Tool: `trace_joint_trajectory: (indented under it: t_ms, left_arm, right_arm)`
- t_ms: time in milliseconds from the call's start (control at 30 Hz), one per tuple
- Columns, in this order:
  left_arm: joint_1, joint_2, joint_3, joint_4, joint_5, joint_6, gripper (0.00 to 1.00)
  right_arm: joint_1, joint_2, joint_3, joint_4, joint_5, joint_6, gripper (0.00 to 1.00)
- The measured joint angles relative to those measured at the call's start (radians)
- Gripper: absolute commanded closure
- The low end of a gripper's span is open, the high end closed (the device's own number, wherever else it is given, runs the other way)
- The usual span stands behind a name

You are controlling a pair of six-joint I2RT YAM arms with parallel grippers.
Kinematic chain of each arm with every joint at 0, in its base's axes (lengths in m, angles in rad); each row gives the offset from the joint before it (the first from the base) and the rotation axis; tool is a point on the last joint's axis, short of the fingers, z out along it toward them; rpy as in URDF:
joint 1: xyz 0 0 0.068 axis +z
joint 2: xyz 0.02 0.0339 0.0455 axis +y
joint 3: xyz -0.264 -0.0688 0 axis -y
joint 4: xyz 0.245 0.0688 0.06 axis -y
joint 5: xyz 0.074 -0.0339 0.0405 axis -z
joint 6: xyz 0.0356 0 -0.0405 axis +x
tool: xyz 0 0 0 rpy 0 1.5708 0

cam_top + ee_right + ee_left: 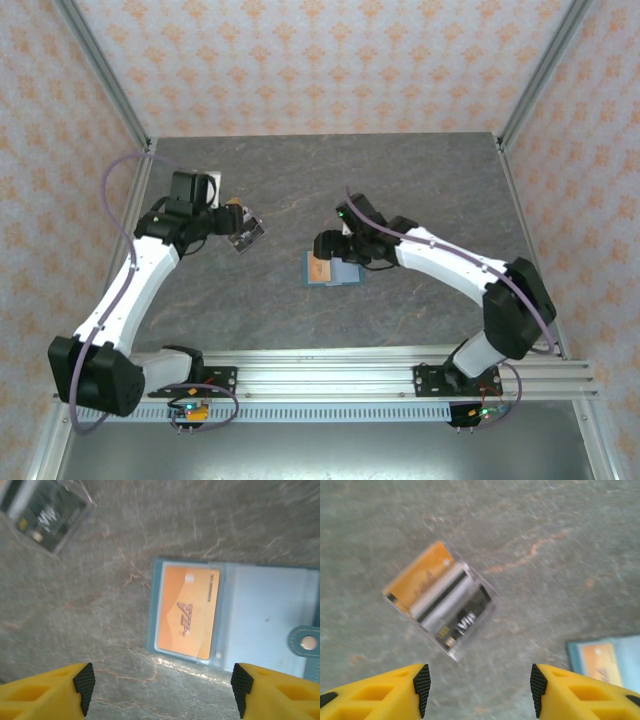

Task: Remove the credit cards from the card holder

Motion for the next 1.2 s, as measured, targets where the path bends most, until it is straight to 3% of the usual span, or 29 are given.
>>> trace_joint_trajectory:
  t_ms: [200, 433, 733, 1000, 1200]
  left_arm:
    - [-0.051, -0.108, -0.121, -0.003, 0.021, -0.210, 0.39]
    - [-0.103, -0.095, -0.200, 0.023, 0.062, -0.367, 0.37]
    - [-0.211, 0.072, -0.209, 0.152, 0.119, -0.449, 0.49]
    - [-0.333, 0.261, -0.203, 0.281, 0.163, -0.488, 0.63]
    - [-0.367, 0.394, -0.160, 0.336, 0.193, -0.505, 0.72]
  right_arm:
    - [0.010, 0.104, 0.000, 0.047, 0.005, 0.080, 0.48]
    - [0.005, 0.197, 0.000, 0.097, 0.040, 0.158, 0.59]
    - [-0.013, 0.209, -0.005, 0.130, 0.099, 0.230, 0.74]
    - [-0.022, 0.209, -0.087, 0.166, 0.134, 0.287, 0.76]
    - [-0.053, 0.192, -0.152, 0.294, 0.073, 0.334, 0.76]
